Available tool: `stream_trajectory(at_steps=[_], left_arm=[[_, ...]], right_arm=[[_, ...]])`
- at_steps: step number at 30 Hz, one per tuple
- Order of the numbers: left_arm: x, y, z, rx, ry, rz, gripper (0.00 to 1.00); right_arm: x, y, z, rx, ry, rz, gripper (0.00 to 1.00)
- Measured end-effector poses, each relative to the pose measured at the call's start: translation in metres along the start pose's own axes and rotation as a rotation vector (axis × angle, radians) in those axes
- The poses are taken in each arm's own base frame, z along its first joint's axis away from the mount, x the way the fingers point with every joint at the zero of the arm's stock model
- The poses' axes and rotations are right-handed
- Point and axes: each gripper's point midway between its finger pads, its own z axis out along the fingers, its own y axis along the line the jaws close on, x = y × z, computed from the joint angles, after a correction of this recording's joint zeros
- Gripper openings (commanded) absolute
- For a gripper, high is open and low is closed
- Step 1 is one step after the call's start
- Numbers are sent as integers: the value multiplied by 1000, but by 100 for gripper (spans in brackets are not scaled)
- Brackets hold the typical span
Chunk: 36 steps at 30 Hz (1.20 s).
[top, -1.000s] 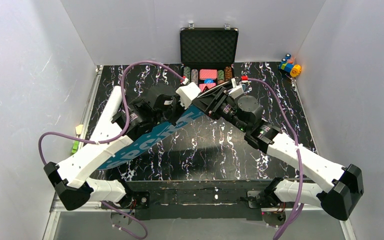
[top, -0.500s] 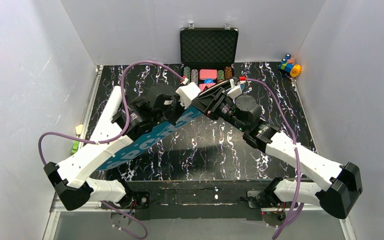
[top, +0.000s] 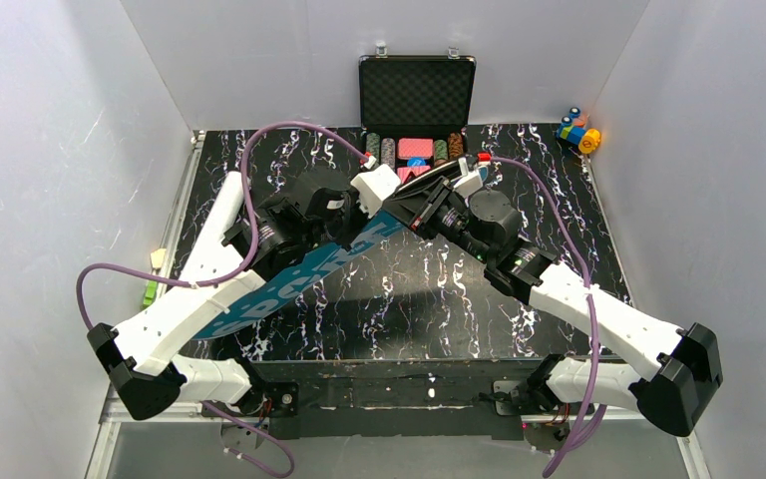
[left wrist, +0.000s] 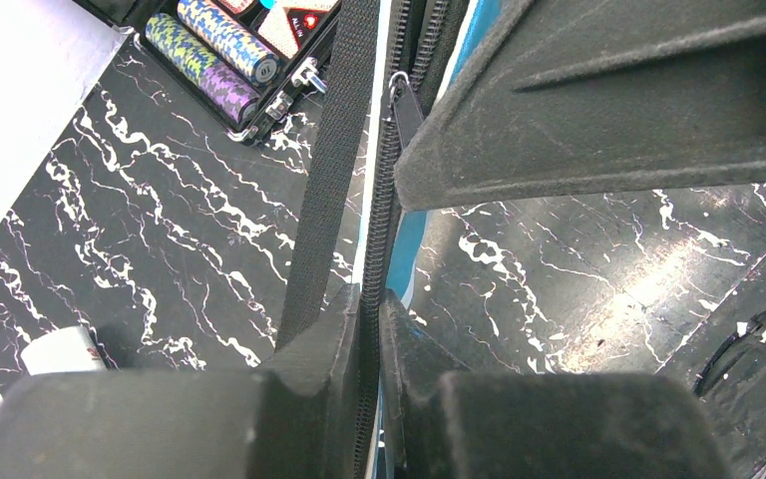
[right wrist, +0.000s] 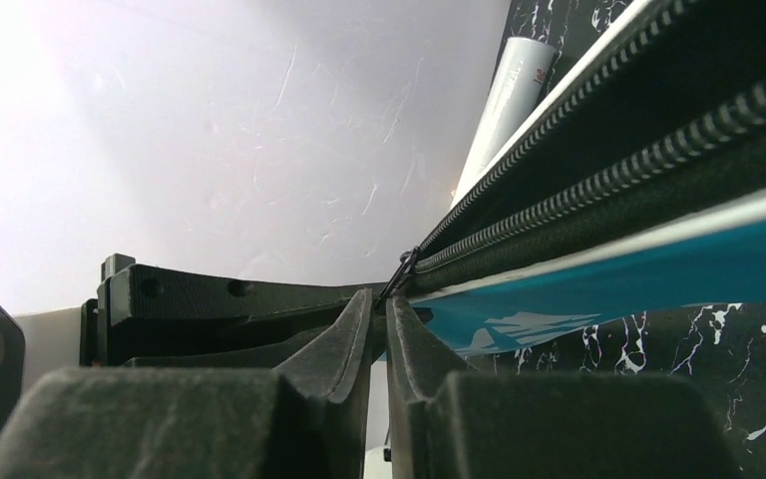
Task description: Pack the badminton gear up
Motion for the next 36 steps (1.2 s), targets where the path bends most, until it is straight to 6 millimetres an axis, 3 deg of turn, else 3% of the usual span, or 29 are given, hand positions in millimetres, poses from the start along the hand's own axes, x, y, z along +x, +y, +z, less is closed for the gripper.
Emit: stream_trajectory(at_steps=[6, 20, 36], left_arm=[[0, 0, 0, 0, -2, 4, 0], [-8, 0, -1, 3, -32, 35, 0], [-8, -5, -9, 41, -64, 87, 0]], right_arm=[[-1, -1, 0, 5, -5, -2, 1], [-14, -3, -29, 11, -91, -25, 1], [-30, 4, -43, -2, -156, -68, 1]])
